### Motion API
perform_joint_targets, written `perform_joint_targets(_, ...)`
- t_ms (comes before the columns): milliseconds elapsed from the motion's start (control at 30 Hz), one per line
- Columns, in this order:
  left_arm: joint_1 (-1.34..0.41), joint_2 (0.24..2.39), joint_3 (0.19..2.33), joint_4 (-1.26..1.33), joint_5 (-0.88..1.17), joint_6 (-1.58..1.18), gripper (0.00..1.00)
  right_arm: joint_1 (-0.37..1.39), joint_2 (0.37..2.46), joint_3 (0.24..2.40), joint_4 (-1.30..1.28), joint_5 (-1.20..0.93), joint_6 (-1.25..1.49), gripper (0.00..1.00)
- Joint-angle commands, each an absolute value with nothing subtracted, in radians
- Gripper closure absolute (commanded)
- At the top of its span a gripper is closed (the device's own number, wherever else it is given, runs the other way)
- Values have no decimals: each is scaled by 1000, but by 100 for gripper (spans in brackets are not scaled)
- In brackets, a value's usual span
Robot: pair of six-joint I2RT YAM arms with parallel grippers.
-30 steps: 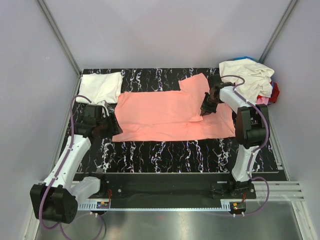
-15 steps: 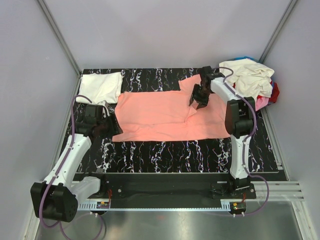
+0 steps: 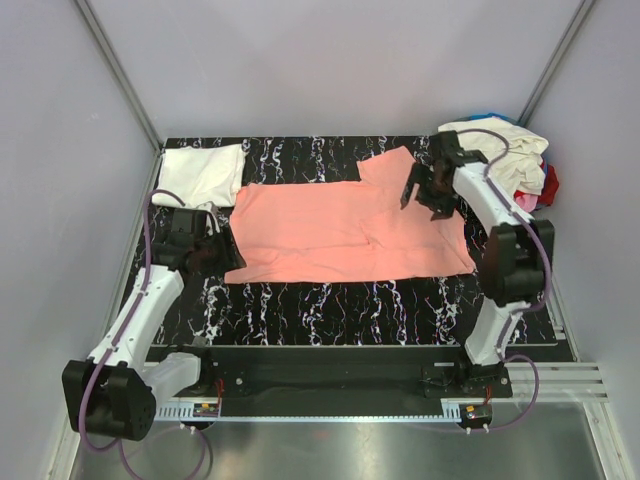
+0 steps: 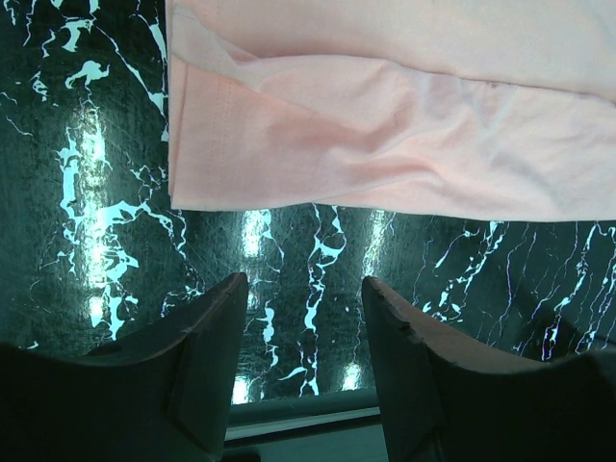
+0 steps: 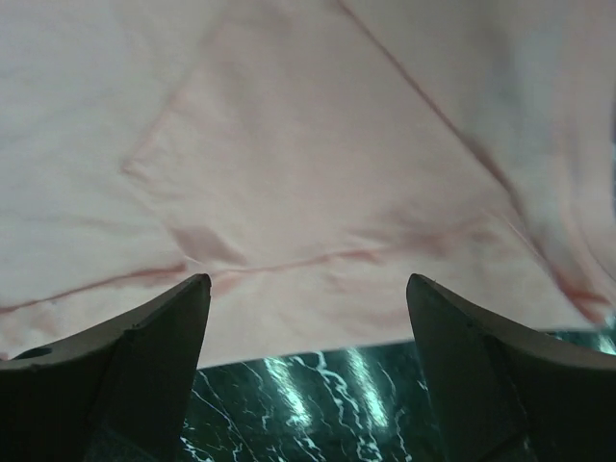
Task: Fold and stack the t-shirts
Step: Fold the tshirt
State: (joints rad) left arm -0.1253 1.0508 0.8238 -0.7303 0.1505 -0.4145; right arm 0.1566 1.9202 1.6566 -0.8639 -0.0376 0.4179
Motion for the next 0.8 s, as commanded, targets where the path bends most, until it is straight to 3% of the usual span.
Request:
perform_joint_targets(0,-127,1074,825,-696,147,-413,44,78,1674,1455,-810,51,491,10)
perform_joint_targets(100,-127,1100,833,-725,121,-431,45,-51,1535,1170,-746,-10,537,10)
perform_joint_targets(200,-126,1117,841,-761,98,-484,45,-184,1468,1024,-701,-106,554,14)
perform_joint_targets(300,-124,1098,781,-689,176,-567,45,-245,1447,950,-680,-113,551,16)
perform_joint_targets(633,-124,1086,581,-511,91,-698,44,-327,1500,879,-578,-212,566,28)
perform_joint_targets(767,-123,1037,546,-489,54,-715,36,-327,1561,881,-531,-225,571,35)
